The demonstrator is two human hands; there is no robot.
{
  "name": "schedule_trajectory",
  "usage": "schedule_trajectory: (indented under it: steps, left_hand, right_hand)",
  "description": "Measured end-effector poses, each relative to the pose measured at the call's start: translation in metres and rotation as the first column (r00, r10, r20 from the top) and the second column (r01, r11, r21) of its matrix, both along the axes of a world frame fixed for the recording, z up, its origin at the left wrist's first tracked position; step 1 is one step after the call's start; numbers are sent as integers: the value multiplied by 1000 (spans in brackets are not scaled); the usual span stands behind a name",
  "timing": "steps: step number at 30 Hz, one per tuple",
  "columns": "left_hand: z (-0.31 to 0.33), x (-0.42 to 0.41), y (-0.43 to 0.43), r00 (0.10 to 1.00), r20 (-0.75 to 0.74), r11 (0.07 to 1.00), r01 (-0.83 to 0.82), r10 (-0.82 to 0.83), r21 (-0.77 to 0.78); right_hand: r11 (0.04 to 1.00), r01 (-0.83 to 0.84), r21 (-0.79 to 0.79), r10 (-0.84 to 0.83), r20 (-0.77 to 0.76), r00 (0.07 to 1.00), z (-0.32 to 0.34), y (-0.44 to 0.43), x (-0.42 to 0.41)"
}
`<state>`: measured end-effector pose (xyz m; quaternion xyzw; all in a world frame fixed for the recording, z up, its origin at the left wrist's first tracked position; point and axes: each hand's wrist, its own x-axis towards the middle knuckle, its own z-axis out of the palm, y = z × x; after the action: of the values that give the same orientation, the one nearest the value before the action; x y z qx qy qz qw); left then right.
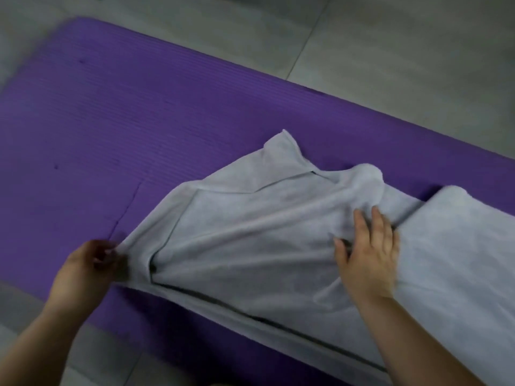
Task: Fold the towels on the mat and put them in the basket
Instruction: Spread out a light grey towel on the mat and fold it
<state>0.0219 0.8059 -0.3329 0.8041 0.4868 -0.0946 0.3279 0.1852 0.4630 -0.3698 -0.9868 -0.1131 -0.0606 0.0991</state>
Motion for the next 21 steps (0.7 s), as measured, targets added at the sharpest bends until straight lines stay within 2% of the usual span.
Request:
schedule_trajectory:
  steps: [2, 5, 7, 9, 11, 12, 14, 17, 19, 21]
  left_hand:
    - [2, -18, 5, 988, -153, 996, -25, 11, -90]
    - [18, -10, 2, 970, -212, 993, 117, -117, -15]
    - [32, 21, -5, 969, -143, 972, 217, -203, 88]
    - [37, 72, -19, 932, 2, 922, 358, -363, 146]
    - [27, 133, -36, 815, 136, 821, 532, -563, 208]
    - [20, 163, -46, 745, 157, 757, 610, -649, 235]
    - [17, 216, -67, 610, 45, 599, 756, -791, 265]
    - [16, 265, -84, 454, -308, 380, 884, -836, 271]
    - [18, 278, -90, 447, -388, 343, 887, -806, 308]
    - [21, 287, -87, 470, -390, 338, 869, -791, 362]
  right_hand:
    - [999, 22, -30, -24, -45, 999, -6, 2, -3]
    - [998, 37, -55, -44, -119, 992, -14, -7, -13]
    - [998, 48, -27, -51, -106, 993, -16, -12, -17]
    - [999, 48, 11, -47, -55, 997, -17, -15, -18]
    - [999, 29, 40, -29, -12, 1000, -15, -16, -18]
    - [999, 15, 47, -15, 5, 1000, -15, -16, -19]
    - [999, -2, 49, 1, 30, 1000, -14, -17, -22]
    - [999, 27, 18, -28, 49, 998, -14, -19, -23]
    - [999, 39, 25, -41, 72, 997, -12, -19, -20]
    - [997, 38, 61, -44, 103, 994, -11, -20, -18]
